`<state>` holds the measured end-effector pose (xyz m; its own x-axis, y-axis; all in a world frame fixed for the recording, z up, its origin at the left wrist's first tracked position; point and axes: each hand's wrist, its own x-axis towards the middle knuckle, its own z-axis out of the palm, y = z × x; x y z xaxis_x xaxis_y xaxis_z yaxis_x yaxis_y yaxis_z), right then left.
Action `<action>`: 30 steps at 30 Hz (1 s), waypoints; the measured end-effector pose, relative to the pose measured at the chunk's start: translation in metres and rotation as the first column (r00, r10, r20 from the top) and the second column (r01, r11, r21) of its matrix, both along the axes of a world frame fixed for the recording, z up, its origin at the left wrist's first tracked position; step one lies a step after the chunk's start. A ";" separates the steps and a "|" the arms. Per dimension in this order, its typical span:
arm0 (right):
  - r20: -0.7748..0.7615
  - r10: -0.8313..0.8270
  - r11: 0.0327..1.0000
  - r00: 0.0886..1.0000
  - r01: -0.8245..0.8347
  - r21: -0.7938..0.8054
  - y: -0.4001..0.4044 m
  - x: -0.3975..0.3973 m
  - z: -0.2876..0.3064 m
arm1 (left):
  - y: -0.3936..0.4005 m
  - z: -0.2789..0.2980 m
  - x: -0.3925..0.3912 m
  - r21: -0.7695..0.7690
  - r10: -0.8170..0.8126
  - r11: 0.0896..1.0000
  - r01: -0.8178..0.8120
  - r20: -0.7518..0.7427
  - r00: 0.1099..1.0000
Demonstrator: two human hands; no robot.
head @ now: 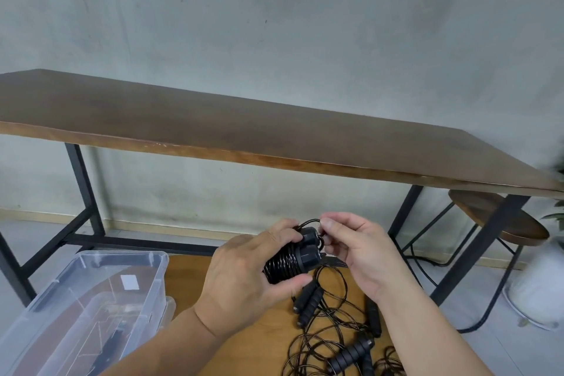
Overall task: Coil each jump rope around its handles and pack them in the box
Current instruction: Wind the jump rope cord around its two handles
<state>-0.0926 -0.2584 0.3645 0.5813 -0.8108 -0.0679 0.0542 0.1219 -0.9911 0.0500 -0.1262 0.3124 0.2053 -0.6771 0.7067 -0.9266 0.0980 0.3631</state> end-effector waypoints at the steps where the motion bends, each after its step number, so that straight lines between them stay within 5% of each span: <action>1: -0.005 -0.020 1.000 1.000 0.019 -0.019 0.000 0.000 0.002 | 0.000 -0.001 0.000 0.005 0.002 1.000 -0.002 0.024 1.000; 9: -0.198 -0.070 0.869 0.978 -0.038 -0.493 0.016 -0.007 0.028 | 0.000 -0.005 -0.002 0.009 0.031 0.999 -0.032 0.093 0.995; 12: -0.237 -0.058 0.840 0.970 -0.081 -0.536 0.024 -0.008 0.031 | 0.000 -0.003 -0.001 -0.011 0.043 0.999 -0.043 0.037 0.998; 19: -0.084 0.128 0.981 0.988 -0.138 -0.136 0.027 -0.021 0.021 | 0.006 -0.003 -0.003 0.026 0.010 1.000 -0.006 -0.155 0.988; 30: 0.014 0.188 0.964 0.982 -0.188 0.188 0.022 -0.024 0.008 | 0.013 0.002 -0.007 0.148 -0.056 0.979 0.143 -0.475 0.878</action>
